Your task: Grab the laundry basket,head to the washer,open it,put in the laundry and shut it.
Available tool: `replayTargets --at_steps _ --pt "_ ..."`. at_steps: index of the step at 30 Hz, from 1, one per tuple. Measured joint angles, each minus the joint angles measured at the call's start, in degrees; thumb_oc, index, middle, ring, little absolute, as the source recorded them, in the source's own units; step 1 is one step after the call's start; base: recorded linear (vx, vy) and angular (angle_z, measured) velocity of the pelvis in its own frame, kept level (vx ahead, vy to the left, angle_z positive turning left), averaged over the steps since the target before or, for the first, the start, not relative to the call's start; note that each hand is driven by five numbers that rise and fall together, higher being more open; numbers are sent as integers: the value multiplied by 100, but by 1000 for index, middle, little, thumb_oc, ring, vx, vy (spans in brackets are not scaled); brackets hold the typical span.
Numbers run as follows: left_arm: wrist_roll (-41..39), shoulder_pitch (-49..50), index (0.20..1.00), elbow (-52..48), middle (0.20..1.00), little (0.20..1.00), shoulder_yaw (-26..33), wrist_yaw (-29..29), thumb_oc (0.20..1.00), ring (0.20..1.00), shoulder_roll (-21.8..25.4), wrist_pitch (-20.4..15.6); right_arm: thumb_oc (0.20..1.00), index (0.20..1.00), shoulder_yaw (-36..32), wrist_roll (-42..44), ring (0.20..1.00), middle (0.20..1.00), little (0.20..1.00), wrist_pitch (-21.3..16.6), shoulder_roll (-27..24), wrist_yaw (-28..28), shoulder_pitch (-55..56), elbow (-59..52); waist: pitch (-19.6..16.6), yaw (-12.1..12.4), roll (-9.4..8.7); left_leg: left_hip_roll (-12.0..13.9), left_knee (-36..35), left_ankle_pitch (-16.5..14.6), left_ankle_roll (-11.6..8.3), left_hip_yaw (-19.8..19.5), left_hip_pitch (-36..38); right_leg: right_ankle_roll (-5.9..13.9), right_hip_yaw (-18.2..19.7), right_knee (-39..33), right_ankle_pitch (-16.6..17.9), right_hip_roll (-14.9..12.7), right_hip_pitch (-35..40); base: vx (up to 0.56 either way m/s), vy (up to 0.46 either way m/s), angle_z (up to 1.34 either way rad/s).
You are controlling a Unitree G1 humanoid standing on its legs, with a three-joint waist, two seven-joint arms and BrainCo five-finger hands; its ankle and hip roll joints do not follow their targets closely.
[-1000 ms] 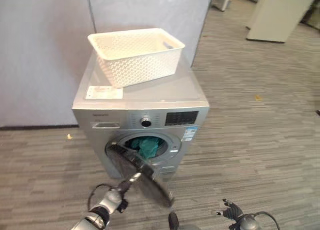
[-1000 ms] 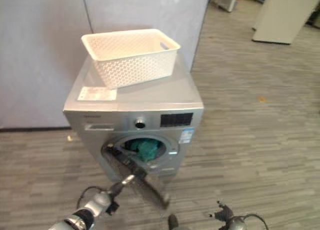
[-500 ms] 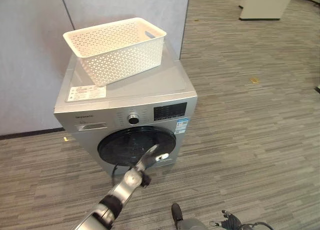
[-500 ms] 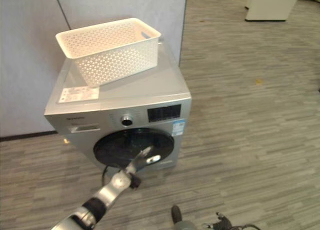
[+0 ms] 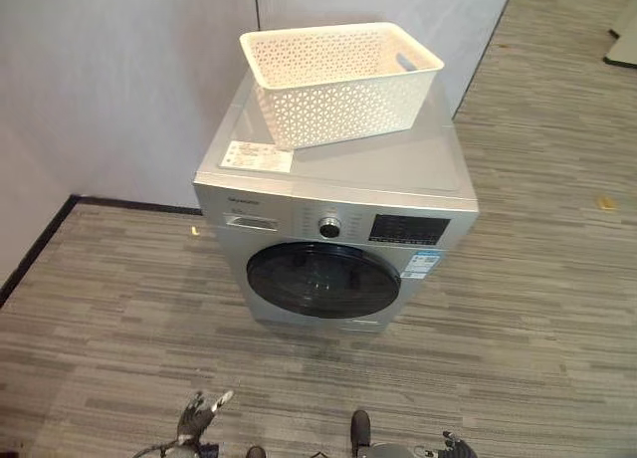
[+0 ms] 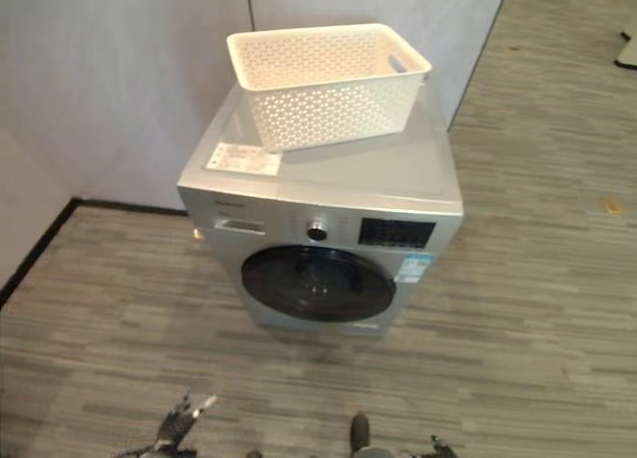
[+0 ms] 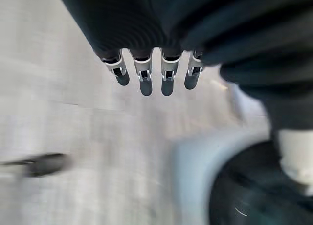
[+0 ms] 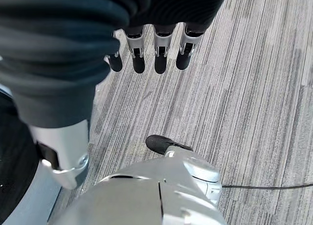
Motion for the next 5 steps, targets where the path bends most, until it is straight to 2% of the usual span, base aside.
replayTargets --at_steps 5 --pt "-72 31 1000 105 1000 1000 -270 -121 1000 1000 -126 14 1000 1000 17 -7 1000 1000 1000 4 -4 0 -56 -6 -2 72 34 -37 -1 -6 8 -33 77 16 -16 -4 -30 -38 96 33 20 3"
